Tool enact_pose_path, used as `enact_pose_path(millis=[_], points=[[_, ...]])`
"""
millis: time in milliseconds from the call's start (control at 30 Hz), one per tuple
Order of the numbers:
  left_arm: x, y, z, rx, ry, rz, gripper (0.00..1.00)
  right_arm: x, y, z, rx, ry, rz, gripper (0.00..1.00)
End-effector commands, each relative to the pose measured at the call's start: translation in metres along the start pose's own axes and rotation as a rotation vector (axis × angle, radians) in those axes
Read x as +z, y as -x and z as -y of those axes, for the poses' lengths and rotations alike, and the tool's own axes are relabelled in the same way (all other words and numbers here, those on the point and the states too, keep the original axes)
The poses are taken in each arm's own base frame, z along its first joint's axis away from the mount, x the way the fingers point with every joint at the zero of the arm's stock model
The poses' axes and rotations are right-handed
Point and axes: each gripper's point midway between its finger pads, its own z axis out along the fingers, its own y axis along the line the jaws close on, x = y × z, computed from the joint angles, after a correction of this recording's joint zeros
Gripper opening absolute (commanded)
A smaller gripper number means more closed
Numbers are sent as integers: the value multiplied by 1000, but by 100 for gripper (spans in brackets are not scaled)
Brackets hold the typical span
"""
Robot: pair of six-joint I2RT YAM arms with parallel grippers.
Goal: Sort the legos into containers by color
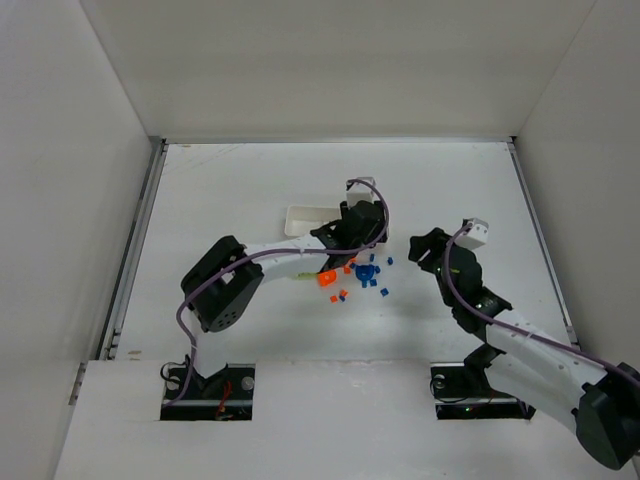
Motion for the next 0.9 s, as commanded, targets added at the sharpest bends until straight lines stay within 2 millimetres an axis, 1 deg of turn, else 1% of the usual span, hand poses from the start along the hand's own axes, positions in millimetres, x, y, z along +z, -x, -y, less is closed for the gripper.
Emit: enact_pose_path(millis=[0,33,67,100,133,167,200,233,267,300,333,367,400,467,500,533,567,700,867], points=[[-33,37,-5,-26,-20,86,49,-3,-2,-20,-4,65,-10,58],[-37,37,-9,-25,-19,86,49,-4,-6,-22,-10,73,-24,54],[-45,32,-17,-15,-13,78,48,-7,-13,-26,-20,83,-49,48],[-53,25,-25,-5,-8,69,46,-11,-21,-29,-33,91,-79,43],[-64,13,-35,11,-3,53,44,-16,-32,-32,-46,96,-121,37],[-72,5,-42,22,0,42,42,-19,-42,-35,-62,98,-157,34],[-79,-3,-48,30,0,32,41,-21,-50,-36,-84,93,-187,33],[-90,-15,-56,41,2,22,39,-24,-62,-34,-123,80,-234,34],[-98,-23,-62,44,6,17,38,-25,-71,-33,-151,66,-266,35],[-102,-27,-65,46,10,15,37,-26,-76,-32,-166,60,-283,36],[-107,-32,-68,49,12,14,37,-27,-88,-31,-201,48,-321,42],[-115,-41,-73,52,16,11,36,-27,-93,-30,-218,39,-339,45],[-126,-54,-77,60,16,5,36,-27,-102,-29,-241,31,-368,46],[-134,-67,-81,68,22,1,36,-25,-116,-25,-281,7,-420,48],[-134,-67,-81,68,22,1,36,-24,-124,-25,-303,1,-451,49],[-143,-83,-85,77,30,-5,36,-24,-127,-26,-316,-3,-464,51],[-145,-87,-87,77,33,-6,36,-23,-129,-25,-329,-8,-473,52],[-152,-99,-95,70,53,-4,37,-24,-133,-29,-354,3,-513,49],[-156,-107,-95,56,40,-2,37,-25,-146,-31,-389,23,-579,47]])
